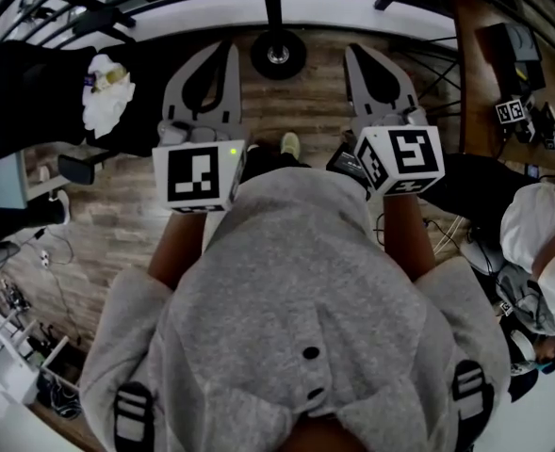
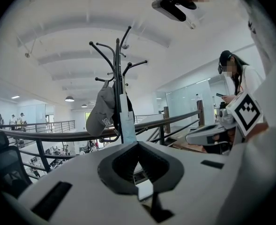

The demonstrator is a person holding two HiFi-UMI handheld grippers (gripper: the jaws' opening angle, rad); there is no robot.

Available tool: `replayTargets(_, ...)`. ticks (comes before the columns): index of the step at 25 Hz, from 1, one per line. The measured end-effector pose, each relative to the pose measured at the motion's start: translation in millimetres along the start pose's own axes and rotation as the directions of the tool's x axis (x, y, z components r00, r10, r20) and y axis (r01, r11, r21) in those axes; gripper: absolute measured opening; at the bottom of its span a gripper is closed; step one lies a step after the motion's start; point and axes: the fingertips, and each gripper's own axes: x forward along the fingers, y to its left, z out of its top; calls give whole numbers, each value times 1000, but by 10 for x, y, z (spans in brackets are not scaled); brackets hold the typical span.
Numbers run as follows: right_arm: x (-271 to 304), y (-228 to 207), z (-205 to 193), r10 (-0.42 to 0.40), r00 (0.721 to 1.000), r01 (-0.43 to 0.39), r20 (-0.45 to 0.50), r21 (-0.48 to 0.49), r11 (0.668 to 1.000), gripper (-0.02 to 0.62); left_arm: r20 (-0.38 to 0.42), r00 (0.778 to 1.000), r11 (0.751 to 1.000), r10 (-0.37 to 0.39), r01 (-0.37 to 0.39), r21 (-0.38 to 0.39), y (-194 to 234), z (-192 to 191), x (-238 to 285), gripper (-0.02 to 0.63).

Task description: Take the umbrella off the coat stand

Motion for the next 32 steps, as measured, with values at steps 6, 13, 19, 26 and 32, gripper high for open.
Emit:
replayTargets(6,75,-81,34,6,1000,-6,2,12,1000,9,-9,1000,1000,8,-8,17,22,55,81,12)
replayTargets(13,230,-97,125,6,1000,-6,10,11,1000,9,4,1000,1000,-8,8,5,120,114,216,12)
replayTargets(19,506,-89,239,1,1000,0,9,-6,1000,9,-11,999,999,-32,32,-3,293,65,450,12)
replayTargets(26,888,-218,406,-35,999,36,16,-20,999,9,9,997,997,-73,73,-8,557,115,859,12)
replayTargets(32,1119,-317,446,-58,998,58,1,-32,998,9,-4,996,995,-94,94,-39,692,56,1198,12)
